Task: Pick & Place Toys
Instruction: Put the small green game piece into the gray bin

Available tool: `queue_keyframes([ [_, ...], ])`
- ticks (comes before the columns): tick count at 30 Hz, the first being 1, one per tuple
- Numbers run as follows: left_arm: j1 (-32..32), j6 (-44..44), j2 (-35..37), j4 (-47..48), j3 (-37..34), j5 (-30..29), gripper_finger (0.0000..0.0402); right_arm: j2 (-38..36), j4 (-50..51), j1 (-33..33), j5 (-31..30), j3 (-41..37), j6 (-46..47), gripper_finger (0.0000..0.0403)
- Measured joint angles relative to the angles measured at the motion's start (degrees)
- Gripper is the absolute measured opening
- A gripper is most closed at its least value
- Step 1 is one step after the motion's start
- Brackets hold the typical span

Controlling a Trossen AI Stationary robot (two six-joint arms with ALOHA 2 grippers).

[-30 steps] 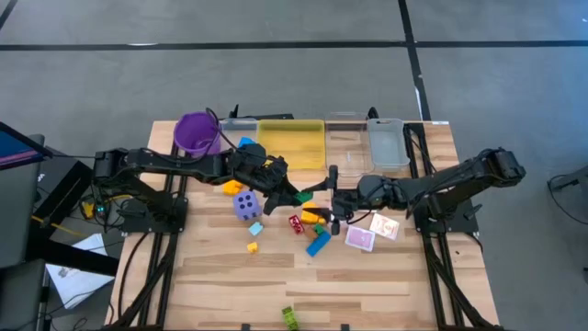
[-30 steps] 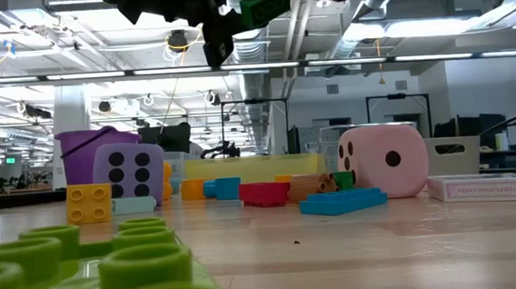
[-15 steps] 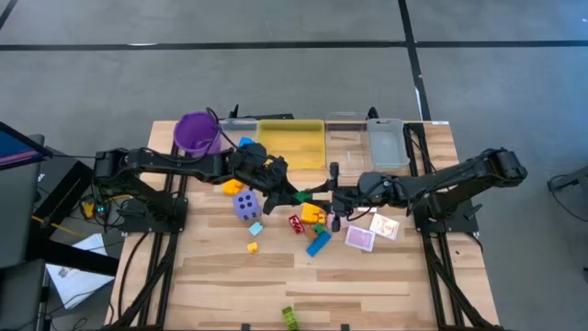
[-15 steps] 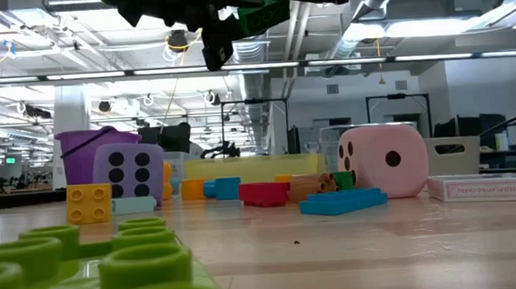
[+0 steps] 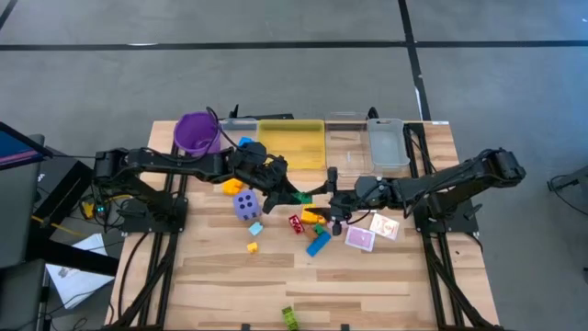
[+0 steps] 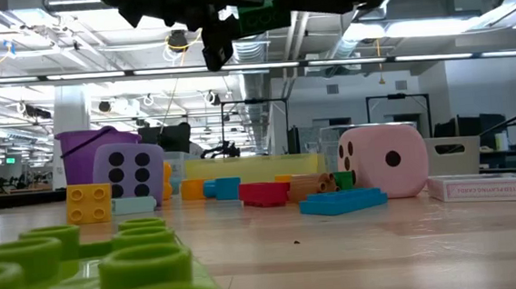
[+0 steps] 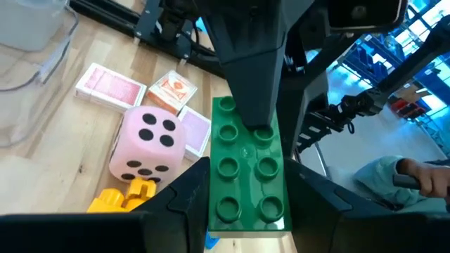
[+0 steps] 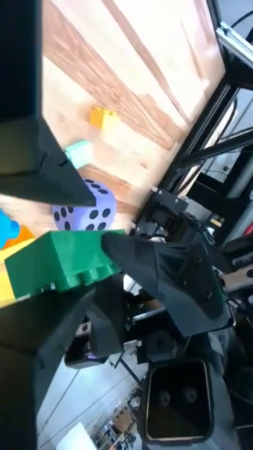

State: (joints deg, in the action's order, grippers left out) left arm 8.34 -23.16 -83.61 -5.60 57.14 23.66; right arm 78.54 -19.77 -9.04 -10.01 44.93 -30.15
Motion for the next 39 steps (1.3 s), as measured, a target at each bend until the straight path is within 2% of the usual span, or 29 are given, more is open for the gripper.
queue_keyframes([
  [4,-0.2,-0.5,0.0,-0.2,0.0,0.8,0.0138,0.0,-0.1,0.1,0.0,0.0,0.0,0.0235],
  [9,-0.2,-0.5,0.0,-0.5,0.0,0.9,0.0138,0.0,-0.3,0.1,-1.2,0.0,0.1,0.0241],
  [17,-0.4,-0.4,0.0,-0.5,0.1,1.0,0.0138,0.5,-1.1,0.2,-4.0,0.1,0.1,0.0199],
  [27,-0.5,-0.3,0.0,-0.6,0.1,2.1,0.0138,0.6,-2.6,0.2,-4.9,0.0,0.1,0.0102],
  [31,-0.5,0.1,0.1,-0.6,0.1,2.2,0.0143,0.6,-2.7,0.2,-4.9,0.0,0.1,0.0101],
  [39,0.2,0.6,0.1,-1.0,0.2,1.6,0.0179,0.6,-1.7,0.2,-8.4,0.0,0.2,0.0103],
])
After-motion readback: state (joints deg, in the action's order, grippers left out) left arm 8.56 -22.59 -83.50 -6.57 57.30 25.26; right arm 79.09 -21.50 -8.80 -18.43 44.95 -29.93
